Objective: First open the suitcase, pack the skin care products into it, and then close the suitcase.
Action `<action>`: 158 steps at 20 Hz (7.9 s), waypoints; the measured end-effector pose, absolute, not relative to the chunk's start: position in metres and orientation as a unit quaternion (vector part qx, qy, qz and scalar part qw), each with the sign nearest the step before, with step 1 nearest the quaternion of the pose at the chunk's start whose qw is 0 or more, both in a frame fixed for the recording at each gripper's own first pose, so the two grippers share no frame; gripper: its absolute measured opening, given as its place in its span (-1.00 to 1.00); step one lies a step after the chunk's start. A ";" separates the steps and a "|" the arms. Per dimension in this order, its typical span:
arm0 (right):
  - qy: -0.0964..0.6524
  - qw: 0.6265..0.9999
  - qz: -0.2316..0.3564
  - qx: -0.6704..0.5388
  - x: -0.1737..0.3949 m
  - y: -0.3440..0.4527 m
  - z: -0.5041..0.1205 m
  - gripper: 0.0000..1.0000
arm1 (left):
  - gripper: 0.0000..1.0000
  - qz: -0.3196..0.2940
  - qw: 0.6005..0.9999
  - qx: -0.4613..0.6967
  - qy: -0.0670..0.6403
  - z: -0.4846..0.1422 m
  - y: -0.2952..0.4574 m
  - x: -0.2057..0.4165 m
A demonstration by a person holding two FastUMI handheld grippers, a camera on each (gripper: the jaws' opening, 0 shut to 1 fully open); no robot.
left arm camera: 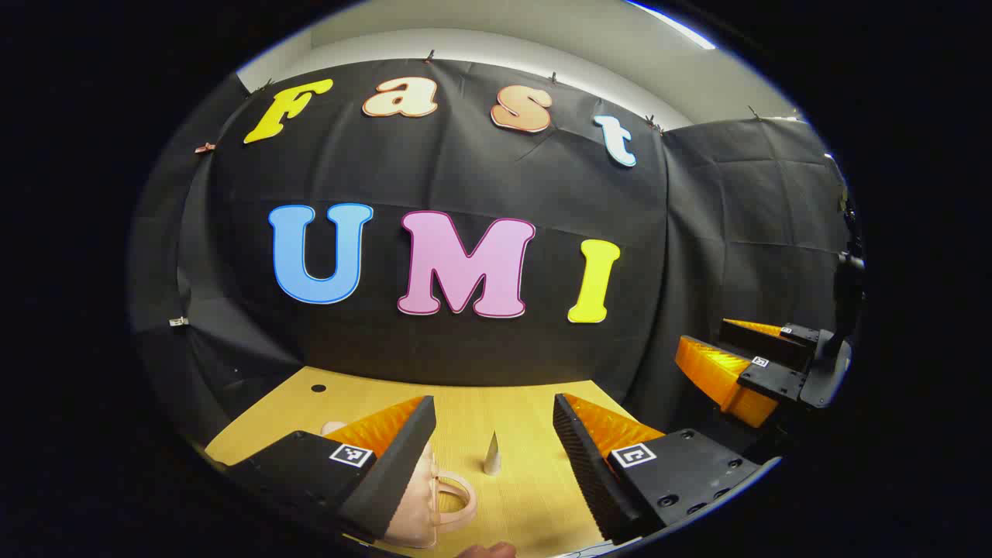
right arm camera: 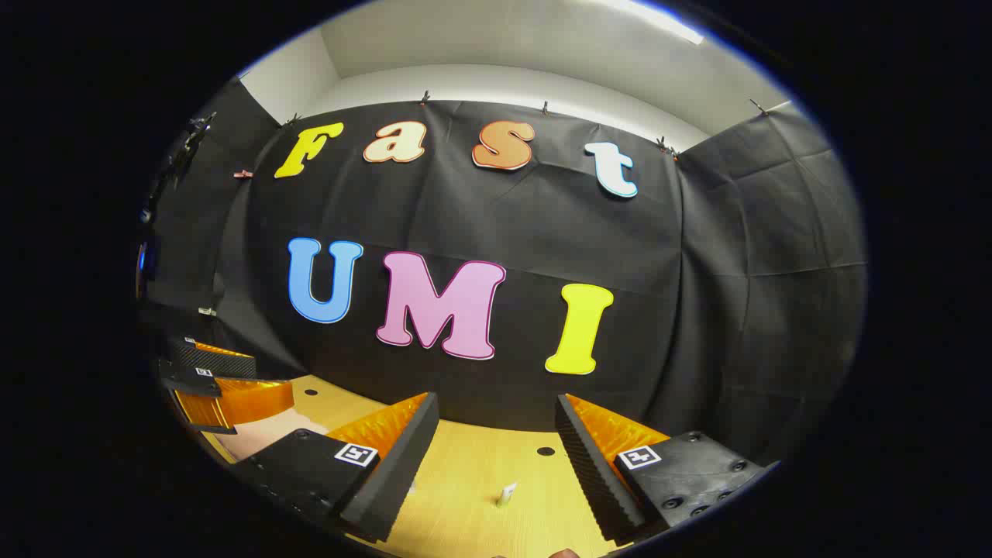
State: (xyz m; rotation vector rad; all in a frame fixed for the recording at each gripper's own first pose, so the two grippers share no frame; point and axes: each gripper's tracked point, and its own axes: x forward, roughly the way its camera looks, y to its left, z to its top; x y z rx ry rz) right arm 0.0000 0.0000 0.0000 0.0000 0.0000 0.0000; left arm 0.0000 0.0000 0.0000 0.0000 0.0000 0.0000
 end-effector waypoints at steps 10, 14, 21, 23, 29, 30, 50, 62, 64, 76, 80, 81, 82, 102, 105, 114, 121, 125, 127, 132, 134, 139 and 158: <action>0.001 1.000 0.000 -0.001 0.006 0.007 0.001 0.92 | 0.92 0.007 1.000 0.004 -0.003 0.001 0.009 0.003; 0.004 1.000 0.004 -0.006 0.009 0.010 -0.003 0.92 | 0.92 0.012 1.000 0.010 0.009 -0.007 0.013 0.005; 0.005 1.000 0.001 -0.001 0.008 0.009 -0.006 0.89 | 0.92 -0.032 0.995 0.000 0.098 -0.061 -0.004 0.013; 0.006 1.000 -0.003 -0.006 0.005 0.002 -0.009 0.92 | 0.92 -0.035 0.991 -0.012 0.126 -0.080 -0.002 0.022; 0.030 0.999 -0.031 0.005 -0.005 -0.033 -0.036 0.92 | 0.92 -0.017 0.968 -0.021 0.248 -0.158 0.003 0.056; 0.033 0.999 -0.034 0.005 -0.006 -0.038 -0.041 0.92 | 0.92 -0.011 0.962 -0.027 0.271 -0.172 0.003 0.063; 0.105 0.994 -0.006 0.020 0.030 -0.141 -0.124 0.92 | -0.46 0.095 0.858 -0.001 0.505 -0.348 0.042 0.124; 0.071 0.996 0.046 0.025 0.075 -0.044 -0.089 0.92 | -0.82 0.087 0.932 0.037 0.349 -0.105 0.166 0.095; 0.068 0.996 0.050 0.041 0.078 -0.011 -0.078 0.93 | -0.75 0.104 0.937 0.047 0.331 -0.077 0.225 0.077; 0.122 0.992 0.017 0.041 0.071 0.102 -0.078 0.93 | -0.78 0.238 0.887 0.040 0.394 -0.191 0.589 0.028; 0.152 0.986 -0.016 0.060 0.071 0.115 -0.086 0.93 | -0.78 0.235 0.874 0.021 0.425 -0.271 0.627 0.040; 0.154 0.986 -0.022 0.057 0.070 0.115 -0.085 0.93 | -0.77 0.241 0.868 0.005 0.434 -0.290 0.629 0.040; 0.155 0.986 -0.029 0.053 0.070 0.112 -0.081 0.92 | -0.77 0.238 0.867 -0.010 0.437 -0.300 0.628 0.042; 0.084 0.993 -0.080 0.026 0.075 0.063 -0.056 0.92 | 0.92 -0.089 0.993 -0.001 0.081 -0.023 0.225 0.106; 0.076 0.995 -0.063 0.015 0.075 0.053 -0.057 0.93 | 0.93 -0.160 0.982 0.012 0.096 -0.045 0.127 0.107; 0.137 0.989 -0.020 0.042 0.078 0.015 -0.133 0.92 | 0.94 -0.109 0.935 -0.017 0.338 -0.274 0.014 0.174; 0.247 0.966 0.027 0.070 0.083 -0.007 -0.238 0.93 | 0.94 -0.044 0.923 -0.033 0.381 -0.348 0.005 0.243; 0.282 0.955 0.034 0.086 0.095 -0.023 -0.279 0.92 | 0.94 -0.036 0.926 -0.031 0.374 -0.362 -0.007 0.285; 0.307 0.946 0.040 0.099 0.098 -0.024 -0.306 0.93 | -0.19 -0.012 0.927 -0.054 0.372 -0.365 -0.004 0.296; 0.372 0.921 0.050 0.103 0.113 -0.028 -0.384 0.96 | -0.19 0.010 0.912 -0.060 0.406 -0.353 0.001 0.271; 0.385 0.914 0.049 0.116 0.126 -0.026 -0.408 0.96 | -0.18 0.010 0.912 -0.052 0.407 -0.338 0.007 0.252; 0.418 0.899 0.039 0.128 0.151 -0.013 -0.455 0.62 | -0.14 0.018 0.914 -0.050 0.403 -0.293 0.034 0.195; 0.441 0.833 0.278 0.185 -0.015 0.322 -0.289 -0.41 | -0.14 0.117 0.813 -0.063 0.567 -0.351 0.249 0.005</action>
